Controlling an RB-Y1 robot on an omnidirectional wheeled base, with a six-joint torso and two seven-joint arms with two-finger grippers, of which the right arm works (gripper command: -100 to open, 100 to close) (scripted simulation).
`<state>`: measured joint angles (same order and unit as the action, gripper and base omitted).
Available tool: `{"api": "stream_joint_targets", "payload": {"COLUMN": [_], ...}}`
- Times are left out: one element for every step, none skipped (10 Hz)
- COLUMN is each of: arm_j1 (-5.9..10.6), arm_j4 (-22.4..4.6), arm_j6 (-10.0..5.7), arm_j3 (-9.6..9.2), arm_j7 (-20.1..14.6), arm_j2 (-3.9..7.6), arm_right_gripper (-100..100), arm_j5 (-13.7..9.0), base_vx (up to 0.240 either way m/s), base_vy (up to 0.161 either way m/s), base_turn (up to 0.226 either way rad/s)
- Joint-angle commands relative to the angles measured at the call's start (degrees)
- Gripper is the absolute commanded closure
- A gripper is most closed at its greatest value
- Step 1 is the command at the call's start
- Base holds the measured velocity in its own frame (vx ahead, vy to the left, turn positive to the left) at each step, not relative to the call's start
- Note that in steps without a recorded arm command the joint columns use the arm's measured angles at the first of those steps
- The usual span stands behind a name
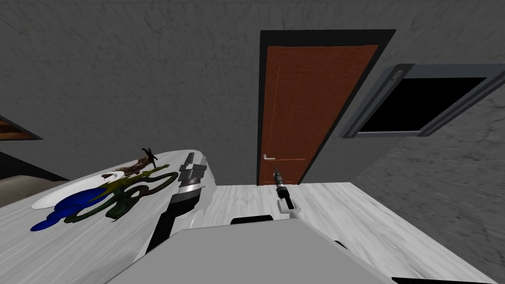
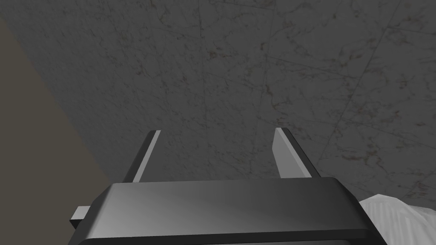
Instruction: Pull the door open
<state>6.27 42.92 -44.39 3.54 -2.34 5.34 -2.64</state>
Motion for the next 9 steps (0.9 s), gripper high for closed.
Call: {"api": "stream_joint_targets", "payload": {"arm_j1": [0.79,1.19,1.83,2.38,2.84,3.25,3.07,3.65,3.85], "arm_j4": [-1.98,-3.03,-4.72,-6.18,-7.38,-8.47,-8.08,-9.33,-9.77], "arm_j6": [-0.50,-0.72,-1.07,-1.38,-1.63,-1.86,-1.92,-2.49,-2.69], "arm_j3": [0.06,0.08,0.11,0.15,0.17,0.19,0.18,-0.23,-0.40], "arm_j7": [-0.12,-0.16,-0.22,-0.27,-0.31,-0.35,-0.34,-0.90,-1.13], "arm_j2": [0.02,-0.01,-0.07,-0.13,-0.19,-0.24,-0.19,0.51,0.78], "arm_right_gripper": [-100,-100,-100,-100,-100,-100,-100,-100,-100], "arm_j5": [-0.06,-0.09,-0.13,-0.16,-0.19,-0.22,-0.21,-0.53,-0.65], "base_vx": [0.084,0.075,0.119,0.139,0.137,0.150,0.069,0.123,0.196], "base_vy": [0.005,0.006,0.003,0.005,-0.006,-0.006,-0.001,-0.024,-0.029], "base_turn": [0.026,0.023,0.031,0.038,0.026,0.023,0.007,0.216,0.191]}}
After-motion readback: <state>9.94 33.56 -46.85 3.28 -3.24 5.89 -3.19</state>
